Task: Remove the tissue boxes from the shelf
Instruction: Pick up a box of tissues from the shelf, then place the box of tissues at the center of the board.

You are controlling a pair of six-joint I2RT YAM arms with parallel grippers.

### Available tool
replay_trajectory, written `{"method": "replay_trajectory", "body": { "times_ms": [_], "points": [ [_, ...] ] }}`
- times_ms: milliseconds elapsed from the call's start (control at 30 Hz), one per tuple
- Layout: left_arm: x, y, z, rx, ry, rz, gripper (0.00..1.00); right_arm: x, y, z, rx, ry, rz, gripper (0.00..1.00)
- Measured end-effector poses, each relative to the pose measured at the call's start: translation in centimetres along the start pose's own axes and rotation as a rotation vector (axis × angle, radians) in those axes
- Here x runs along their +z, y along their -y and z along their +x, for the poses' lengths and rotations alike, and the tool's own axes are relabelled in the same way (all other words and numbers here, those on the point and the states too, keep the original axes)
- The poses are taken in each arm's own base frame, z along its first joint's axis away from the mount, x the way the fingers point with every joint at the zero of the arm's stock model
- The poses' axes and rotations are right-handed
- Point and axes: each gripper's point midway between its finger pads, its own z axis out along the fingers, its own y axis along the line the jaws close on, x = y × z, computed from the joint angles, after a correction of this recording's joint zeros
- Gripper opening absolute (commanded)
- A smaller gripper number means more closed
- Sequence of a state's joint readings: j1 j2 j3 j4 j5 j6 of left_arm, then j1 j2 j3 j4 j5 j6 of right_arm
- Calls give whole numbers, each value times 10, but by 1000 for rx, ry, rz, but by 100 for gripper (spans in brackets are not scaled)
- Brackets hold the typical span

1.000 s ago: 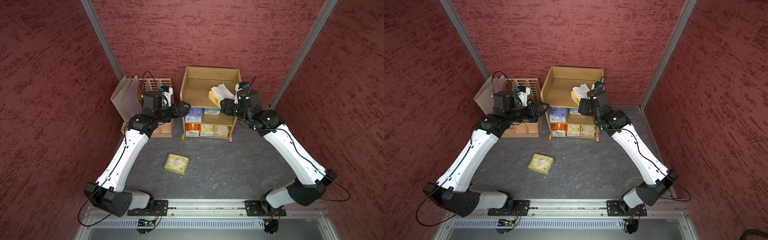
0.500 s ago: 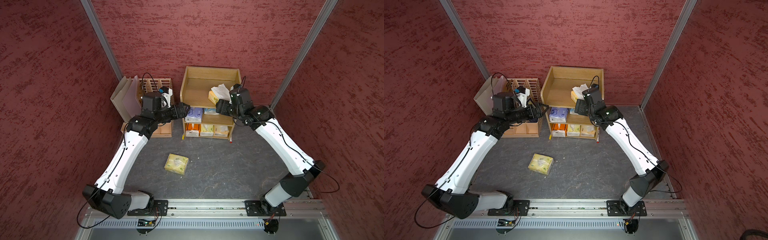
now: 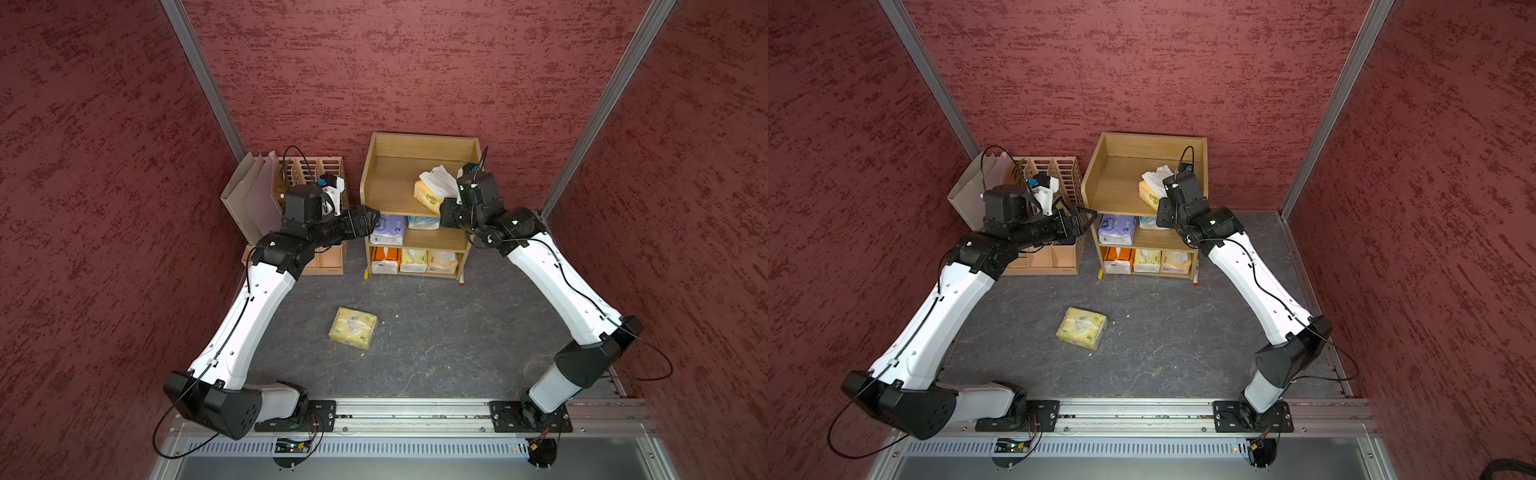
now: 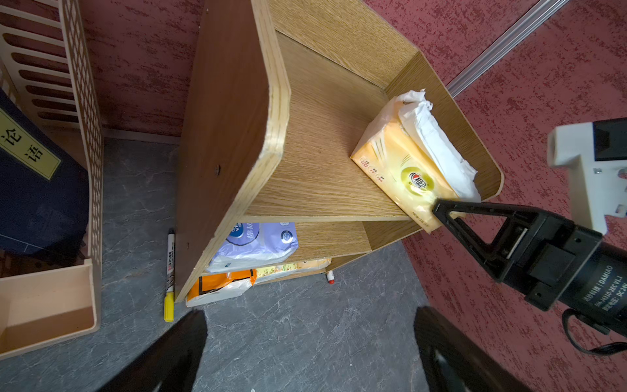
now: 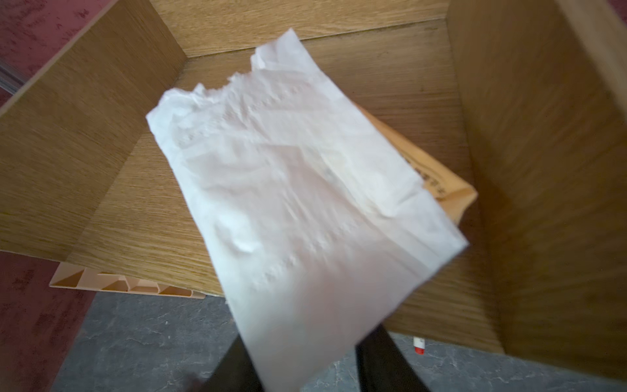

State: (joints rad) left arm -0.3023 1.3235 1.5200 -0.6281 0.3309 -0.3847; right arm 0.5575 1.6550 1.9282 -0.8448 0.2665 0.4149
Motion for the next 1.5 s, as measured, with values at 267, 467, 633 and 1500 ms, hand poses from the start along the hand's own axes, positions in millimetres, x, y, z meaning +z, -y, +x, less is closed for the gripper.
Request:
{"method": "replay_trajectory", "body": {
  "times_ms": [267, 467, 633, 1500],
  "points": [
    [0, -1, 0, 0, 2, -4, 100, 3, -1, -2, -48, 29, -16, 0],
    [-1, -4, -3, -3, 11, -19, 100, -11, -1, 5, -47, 36, -63, 0],
    [-1, -6, -4, -13, 14, -23, 100, -27, -2, 9, -20, 50, -112, 0],
    [-16, 1, -15, -18, 69, -5, 100, -58, -50, 39, 97, 40, -384, 0]
  ]
}}
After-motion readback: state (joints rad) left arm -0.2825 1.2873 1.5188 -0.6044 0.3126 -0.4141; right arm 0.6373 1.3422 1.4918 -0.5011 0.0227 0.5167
